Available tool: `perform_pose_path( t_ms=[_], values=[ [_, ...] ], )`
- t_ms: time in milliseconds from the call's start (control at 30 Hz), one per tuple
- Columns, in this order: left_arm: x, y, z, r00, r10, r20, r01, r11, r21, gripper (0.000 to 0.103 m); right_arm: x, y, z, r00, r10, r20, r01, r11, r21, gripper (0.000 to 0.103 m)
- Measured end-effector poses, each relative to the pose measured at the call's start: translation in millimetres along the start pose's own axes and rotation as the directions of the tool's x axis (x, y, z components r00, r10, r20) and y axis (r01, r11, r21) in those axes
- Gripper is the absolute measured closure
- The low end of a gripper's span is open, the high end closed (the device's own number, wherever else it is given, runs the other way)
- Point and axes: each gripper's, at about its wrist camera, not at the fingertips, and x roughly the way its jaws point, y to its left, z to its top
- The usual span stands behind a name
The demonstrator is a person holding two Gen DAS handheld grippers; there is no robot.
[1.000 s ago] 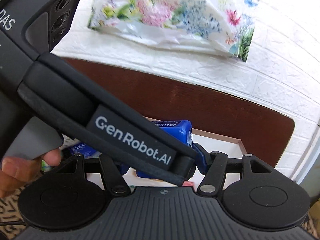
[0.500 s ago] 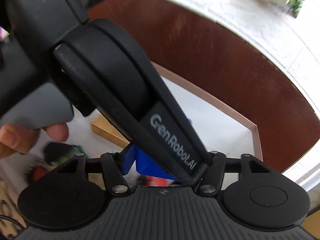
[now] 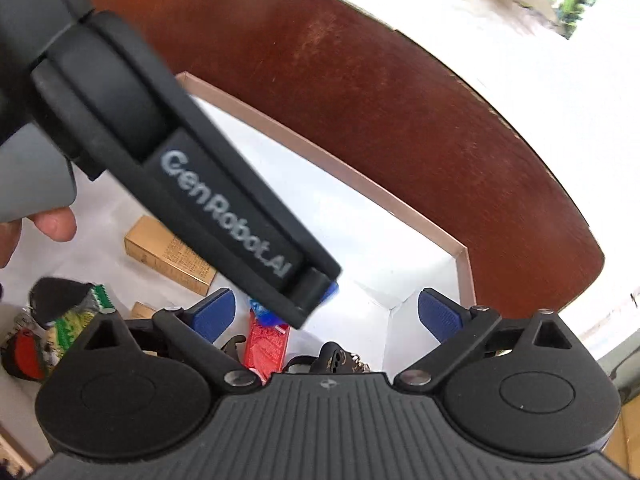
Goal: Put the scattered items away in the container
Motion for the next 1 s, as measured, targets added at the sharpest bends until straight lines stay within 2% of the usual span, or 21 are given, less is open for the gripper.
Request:
perform_pose_path(
  t_ms=[233,433,633,800,1000],
  values=[
    [-40,-28,-21,0.987,0.105,0.118,-0.117,0.988,0.1,0.005,-41,-13,-9,0.998,0.045,0.039,-0.051,0.985,0.168,0.0],
    [-85,-53,-50,0.962,0.171,0.213,-0.205,0.967,0.15,0.004,-81,-21,-19,0.994,0.057,0.095,-0.078,0.969,0.236,0.0],
    [-124,-74,-83,0.942,0.197,0.272,-0.244,0.958,0.152,0.0,-109,-24,-28,0.99,0.03,0.136,-0.071,0.949,0.307,0.0],
    [-150,-90,-123,0.912,0.245,0.328,-0.316,0.931,0.182,0.0,-143,-7,-51,0.989,0.023,0.149,-0.069,0.946,0.316,0.0],
    [-166,-95,-159,0.918,0.253,0.305,-0.318,0.93,0.185,0.0,-167,9,-74,0.989,0.033,0.144,-0.077,0.947,0.312,0.0]
  ],
)
